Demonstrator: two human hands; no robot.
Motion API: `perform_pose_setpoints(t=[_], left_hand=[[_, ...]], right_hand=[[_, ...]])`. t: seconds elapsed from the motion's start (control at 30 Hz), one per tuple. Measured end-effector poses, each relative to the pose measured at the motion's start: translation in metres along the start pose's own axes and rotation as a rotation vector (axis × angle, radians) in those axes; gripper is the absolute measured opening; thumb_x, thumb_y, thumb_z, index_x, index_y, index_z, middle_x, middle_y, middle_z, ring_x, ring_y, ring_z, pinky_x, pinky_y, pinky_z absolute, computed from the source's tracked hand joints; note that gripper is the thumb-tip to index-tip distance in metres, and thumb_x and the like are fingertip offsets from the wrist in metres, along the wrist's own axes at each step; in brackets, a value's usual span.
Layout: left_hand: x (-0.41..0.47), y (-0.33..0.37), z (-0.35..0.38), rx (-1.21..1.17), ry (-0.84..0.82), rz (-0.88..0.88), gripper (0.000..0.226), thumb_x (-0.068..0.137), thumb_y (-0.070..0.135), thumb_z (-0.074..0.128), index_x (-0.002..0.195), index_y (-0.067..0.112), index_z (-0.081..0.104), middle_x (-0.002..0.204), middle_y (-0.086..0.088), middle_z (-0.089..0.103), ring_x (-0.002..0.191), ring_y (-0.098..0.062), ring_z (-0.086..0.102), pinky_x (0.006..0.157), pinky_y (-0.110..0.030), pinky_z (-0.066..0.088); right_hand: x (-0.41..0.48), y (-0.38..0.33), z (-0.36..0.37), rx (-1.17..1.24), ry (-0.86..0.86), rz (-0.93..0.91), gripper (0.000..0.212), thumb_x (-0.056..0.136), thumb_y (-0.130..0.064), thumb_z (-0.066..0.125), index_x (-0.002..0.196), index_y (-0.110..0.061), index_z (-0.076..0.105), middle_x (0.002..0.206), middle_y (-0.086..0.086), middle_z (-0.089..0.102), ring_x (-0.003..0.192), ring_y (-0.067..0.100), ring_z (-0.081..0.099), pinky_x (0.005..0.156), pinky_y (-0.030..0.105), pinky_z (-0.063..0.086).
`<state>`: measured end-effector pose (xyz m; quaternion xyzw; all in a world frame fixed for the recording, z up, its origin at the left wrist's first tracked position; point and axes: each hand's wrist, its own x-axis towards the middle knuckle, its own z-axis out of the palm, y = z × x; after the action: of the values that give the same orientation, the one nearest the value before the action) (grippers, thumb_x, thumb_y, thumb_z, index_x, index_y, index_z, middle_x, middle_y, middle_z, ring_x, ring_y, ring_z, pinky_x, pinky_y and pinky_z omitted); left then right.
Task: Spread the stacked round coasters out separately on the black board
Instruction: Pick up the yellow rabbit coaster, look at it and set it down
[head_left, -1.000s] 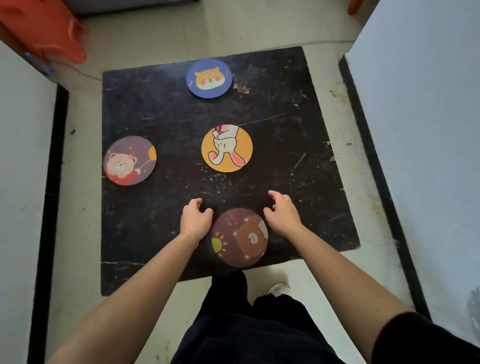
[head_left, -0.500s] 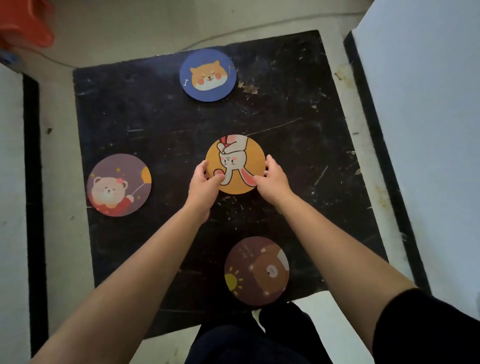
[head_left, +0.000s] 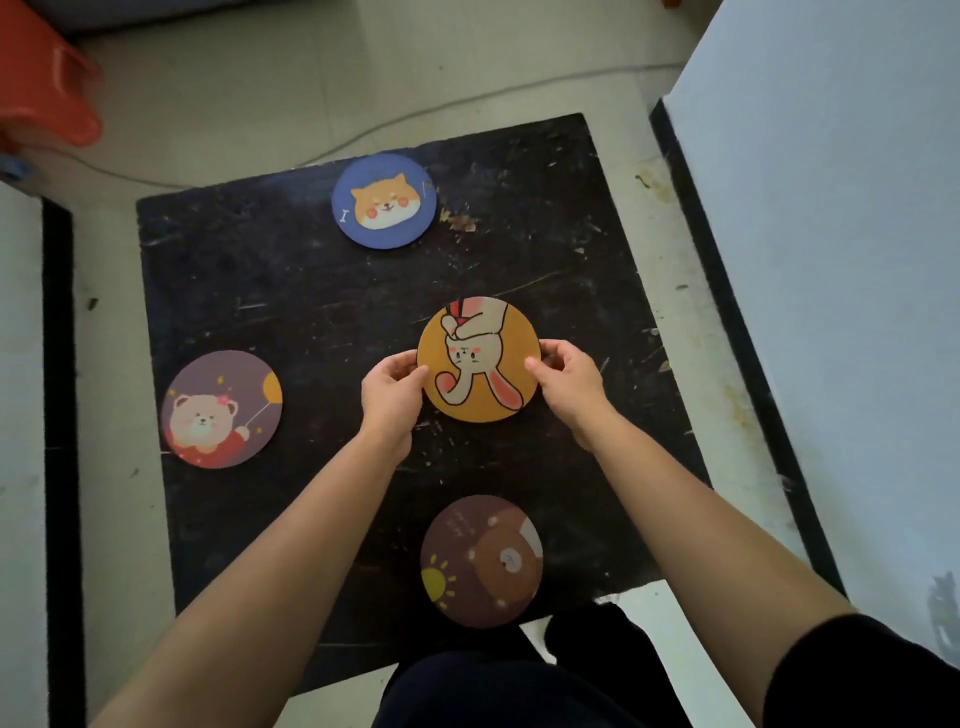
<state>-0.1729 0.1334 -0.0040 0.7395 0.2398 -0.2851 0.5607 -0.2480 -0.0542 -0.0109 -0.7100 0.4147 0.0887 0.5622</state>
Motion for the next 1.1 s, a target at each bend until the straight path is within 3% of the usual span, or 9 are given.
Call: perform_pose_setpoints(t=[0.13,0.27,0.33,0.4,0.5,0.7,0.9,1.1], left_hand=[[-0.029,0.032,0.042,-0.014,-0.014,0.097,0.018,0.092,0.017,0.063,0.106,0.027,0.067,0.096,0.008,0.073,0.087,-0.005,0.069,0.058,-0.016,0.049],[-0.063,0.052,0.101,0.007,-0.034,0.205,0.017,0.090,0.014,0.064,0.103,0.024,0.069,0.095,0.004,0.076,0.086,-0.010,0.069,0.065,-0.025,0.049],[-0.083,0.055,0.138,0.015,-0.035,0.240,0.017,0.090,0.013,0.063,0.103,0.022,0.069,0.094,0.002,0.077,0.083,-0.011,0.069,0.064,-0.026,0.049],[-0.106,0.052,0.179,0.023,-0.012,0.274,0.017,0.090,0.011,0.063,0.105,0.018,0.069,0.093,0.002,0.076,0.078,-0.007,0.068,0.060,-0.022,0.048],[-0.145,0.042,0.241,-0.031,0.063,0.271,0.017,0.091,0.010,0.062,0.105,0.017,0.069,0.090,0.003,0.076,0.070,0.000,0.069,0.053,-0.017,0.049],[-0.199,0.036,0.324,-0.102,0.132,0.208,0.016,0.091,0.012,0.062,0.104,0.018,0.068,0.100,-0.003,0.076,0.089,-0.018,0.068,0.073,-0.033,0.054],[-0.202,0.055,0.340,-0.168,0.229,0.256,0.013,0.090,0.012,0.063,0.101,0.017,0.069,0.093,0.000,0.077,0.081,-0.013,0.068,0.065,-0.027,0.052],[-0.156,0.074,0.334,-0.307,0.357,0.172,0.013,0.087,0.012,0.064,0.098,0.018,0.067,0.097,-0.002,0.076,0.094,-0.021,0.070,0.076,-0.035,0.056]], right_hand=[[0.005,-0.010,-0.056,0.099,0.031,-0.092,0.021,0.096,-0.027,0.058,0.116,-0.024,0.061,0.100,-0.012,0.064,0.093,0.004,0.060,0.069,0.019,0.047],[0.015,-0.004,-0.125,0.190,0.042,-0.150,0.020,0.097,-0.026,0.055,0.115,-0.022,0.060,0.106,-0.005,0.066,0.098,0.011,0.062,0.073,0.022,0.051],[0.020,0.004,-0.166,0.222,0.023,-0.173,0.017,0.096,-0.024,0.054,0.112,-0.023,0.060,0.104,-0.005,0.066,0.094,0.009,0.062,0.067,0.019,0.051],[0.026,0.017,-0.210,0.237,-0.019,-0.202,0.011,0.096,-0.022,0.054,0.104,-0.027,0.060,0.096,-0.011,0.065,0.086,0.004,0.062,0.057,0.011,0.049],[0.033,0.039,-0.275,0.188,-0.106,-0.229,0.019,0.096,-0.020,0.054,0.114,-0.023,0.061,0.096,-0.012,0.064,0.087,0.001,0.061,0.063,0.013,0.046],[0.049,0.046,-0.375,0.119,-0.174,-0.271,0.022,0.095,-0.019,0.059,0.117,-0.021,0.061,0.092,-0.008,0.063,0.085,0.006,0.060,0.068,0.018,0.045],[0.078,0.007,-0.394,0.074,-0.269,-0.329,0.017,0.094,-0.021,0.062,0.109,-0.027,0.058,0.089,-0.006,0.062,0.083,0.007,0.061,0.069,0.022,0.047],[0.118,-0.045,-0.364,-0.052,-0.407,-0.353,0.016,0.095,-0.022,0.058,0.110,-0.028,0.060,0.094,-0.006,0.067,0.086,0.005,0.064,0.065,0.020,0.046]])
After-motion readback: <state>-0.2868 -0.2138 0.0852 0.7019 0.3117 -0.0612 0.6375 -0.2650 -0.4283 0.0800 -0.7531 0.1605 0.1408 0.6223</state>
